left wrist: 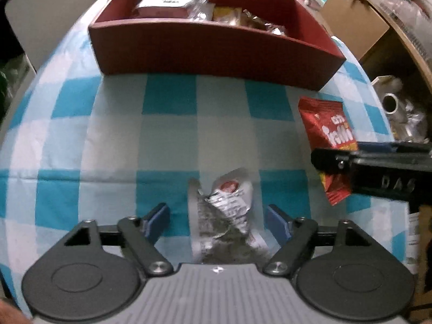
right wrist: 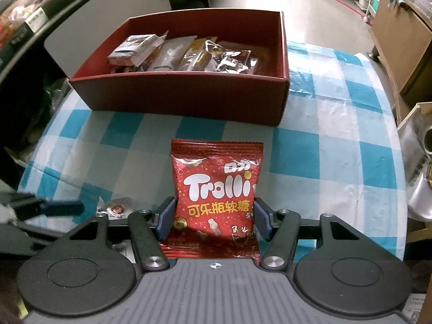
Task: Organize snacks
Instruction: 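Lift both held items and carry them over the red tray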
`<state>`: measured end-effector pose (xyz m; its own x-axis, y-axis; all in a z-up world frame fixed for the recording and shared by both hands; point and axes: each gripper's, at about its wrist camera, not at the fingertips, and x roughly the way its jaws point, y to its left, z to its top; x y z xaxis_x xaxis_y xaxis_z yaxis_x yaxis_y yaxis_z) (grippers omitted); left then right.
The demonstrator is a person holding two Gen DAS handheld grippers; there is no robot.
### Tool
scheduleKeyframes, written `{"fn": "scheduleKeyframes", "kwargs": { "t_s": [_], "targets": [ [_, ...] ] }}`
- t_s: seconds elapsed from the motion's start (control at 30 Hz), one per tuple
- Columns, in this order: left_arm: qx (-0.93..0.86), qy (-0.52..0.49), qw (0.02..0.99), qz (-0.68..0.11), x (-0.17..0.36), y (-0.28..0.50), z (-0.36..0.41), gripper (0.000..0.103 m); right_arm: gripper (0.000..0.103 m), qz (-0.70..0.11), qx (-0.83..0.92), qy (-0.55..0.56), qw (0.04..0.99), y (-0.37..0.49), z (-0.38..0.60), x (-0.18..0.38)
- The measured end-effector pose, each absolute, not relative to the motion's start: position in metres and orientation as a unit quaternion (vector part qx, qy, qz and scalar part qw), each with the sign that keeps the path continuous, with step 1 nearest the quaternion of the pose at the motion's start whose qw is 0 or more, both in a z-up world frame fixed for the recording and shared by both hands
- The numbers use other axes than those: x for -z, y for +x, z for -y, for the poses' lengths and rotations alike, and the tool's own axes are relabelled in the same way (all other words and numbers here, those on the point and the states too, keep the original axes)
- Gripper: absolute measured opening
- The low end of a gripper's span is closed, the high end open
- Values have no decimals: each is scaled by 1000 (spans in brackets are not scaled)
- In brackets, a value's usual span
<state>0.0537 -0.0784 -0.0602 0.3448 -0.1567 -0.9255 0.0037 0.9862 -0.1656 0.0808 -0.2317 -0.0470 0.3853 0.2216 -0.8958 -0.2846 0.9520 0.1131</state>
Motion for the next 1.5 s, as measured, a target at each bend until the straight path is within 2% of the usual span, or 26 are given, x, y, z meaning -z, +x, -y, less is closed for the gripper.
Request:
{"fn": "scheduleKeyframes", "kwargs": {
  "t_s": [0.03, 0.1, 0.13, 0.17, 0.43, 0.73, 1.5],
  "targets": [
    [36, -51, 824, -564, 61, 51, 85, 71, 67, -533, -151, -27, 832, 81, 233, 47],
    [17, -16, 834, -551, 62, 45, 96, 57, 67, -530, -150, -22, 834, 81, 237, 45],
    [22, -1, 840, -542, 61, 42, 101, 45, 67, -529, -150, -20, 835, 81, 238, 44],
    [38, -6, 840, -541, 59, 40, 102, 44, 67, -527, -151, -19, 836, 80, 240, 42],
    [54, -34, 843, -534, 43, 40, 89, 43, 67, -504, -156, -3, 850, 81, 248, 26],
    [43, -46, 873, -483, 2, 61, 59, 44, 67, -480, -165, 10, 861, 85, 241, 10],
    [43, -35, 902, -428, -27, 118, 50, 44, 67, -444, -162, 41, 880, 121, 224, -15]
  ]
}}
